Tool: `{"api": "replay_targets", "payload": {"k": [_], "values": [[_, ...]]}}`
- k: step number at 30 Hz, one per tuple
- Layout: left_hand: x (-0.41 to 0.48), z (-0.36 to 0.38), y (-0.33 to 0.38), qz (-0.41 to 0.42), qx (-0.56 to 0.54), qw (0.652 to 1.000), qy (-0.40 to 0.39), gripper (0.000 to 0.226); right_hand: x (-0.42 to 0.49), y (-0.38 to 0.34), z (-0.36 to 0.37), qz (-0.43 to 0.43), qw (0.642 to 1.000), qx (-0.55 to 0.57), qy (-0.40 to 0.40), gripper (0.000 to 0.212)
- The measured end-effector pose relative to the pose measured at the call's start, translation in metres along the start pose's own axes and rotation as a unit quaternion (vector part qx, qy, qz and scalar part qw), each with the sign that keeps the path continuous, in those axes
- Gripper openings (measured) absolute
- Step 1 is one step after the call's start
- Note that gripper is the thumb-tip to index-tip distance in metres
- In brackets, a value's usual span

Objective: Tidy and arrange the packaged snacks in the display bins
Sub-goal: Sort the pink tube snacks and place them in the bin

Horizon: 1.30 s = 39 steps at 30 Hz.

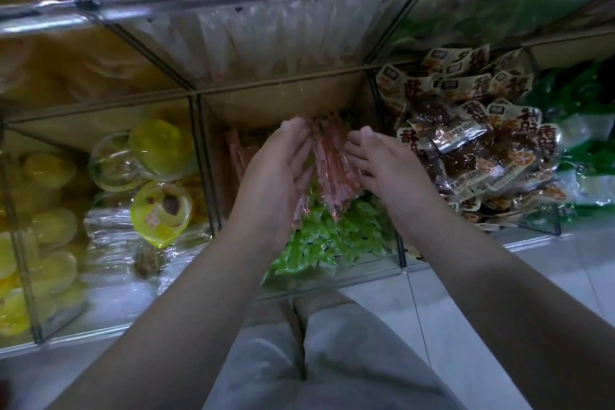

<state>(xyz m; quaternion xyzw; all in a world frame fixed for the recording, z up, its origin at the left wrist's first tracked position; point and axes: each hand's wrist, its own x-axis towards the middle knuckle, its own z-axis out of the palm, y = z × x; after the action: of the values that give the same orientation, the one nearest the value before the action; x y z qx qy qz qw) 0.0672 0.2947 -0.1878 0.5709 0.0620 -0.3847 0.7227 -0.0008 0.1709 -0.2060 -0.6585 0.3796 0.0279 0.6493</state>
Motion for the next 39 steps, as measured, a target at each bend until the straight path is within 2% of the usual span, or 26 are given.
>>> {"api": "replay_targets", "payload": {"k": [10, 14, 16, 21, 24, 28, 30, 33, 39], "values": [[0.033, -0.005, -0.034, -0.074, 0.009, 0.997, 0.031, 0.044, 0.033, 0.024, 0.001, 0.057, 0.997, -0.031, -0.04, 0.027], [0.05, -0.009, -0.056, -0.125, -0.008, 0.991, 0.044, 0.037, 0.05, 0.037, 0.008, 0.088, 0.995, -0.02, -0.051, 0.046], [0.06, -0.011, -0.068, -0.137, -0.016, 0.989, 0.054, 0.046, 0.058, 0.044, 0.01, 0.102, 0.993, -0.02, -0.049, 0.049], [0.073, -0.016, -0.09, -0.149, -0.03, 0.987, 0.049, 0.047, 0.064, 0.048, 0.016, 0.095, 0.993, -0.047, -0.043, 0.044], [0.075, -0.016, -0.091, -0.168, -0.02, 0.984, 0.063, 0.034, 0.068, 0.051, 0.02, 0.085, 0.991, -0.089, -0.057, 0.029], [0.074, -0.017, -0.084, -0.186, -0.029, 0.98, 0.066, 0.035, 0.066, 0.054, 0.022, 0.098, 0.991, -0.06, -0.068, 0.013], [0.074, -0.021, -0.084, -0.187, -0.03, 0.98, 0.061, 0.035, 0.065, 0.059, 0.022, 0.098, 0.991, -0.07, -0.061, 0.013], [0.073, -0.027, -0.083, -0.196, -0.037, 0.977, 0.073, 0.032, 0.061, 0.063, 0.023, 0.108, 0.987, -0.097, -0.06, 0.029], [0.066, -0.032, -0.073, -0.197, 0.034, 0.979, 0.039, 0.031, 0.057, 0.064, 0.02, 0.132, 0.987, -0.058, -0.068, 0.016]]}}
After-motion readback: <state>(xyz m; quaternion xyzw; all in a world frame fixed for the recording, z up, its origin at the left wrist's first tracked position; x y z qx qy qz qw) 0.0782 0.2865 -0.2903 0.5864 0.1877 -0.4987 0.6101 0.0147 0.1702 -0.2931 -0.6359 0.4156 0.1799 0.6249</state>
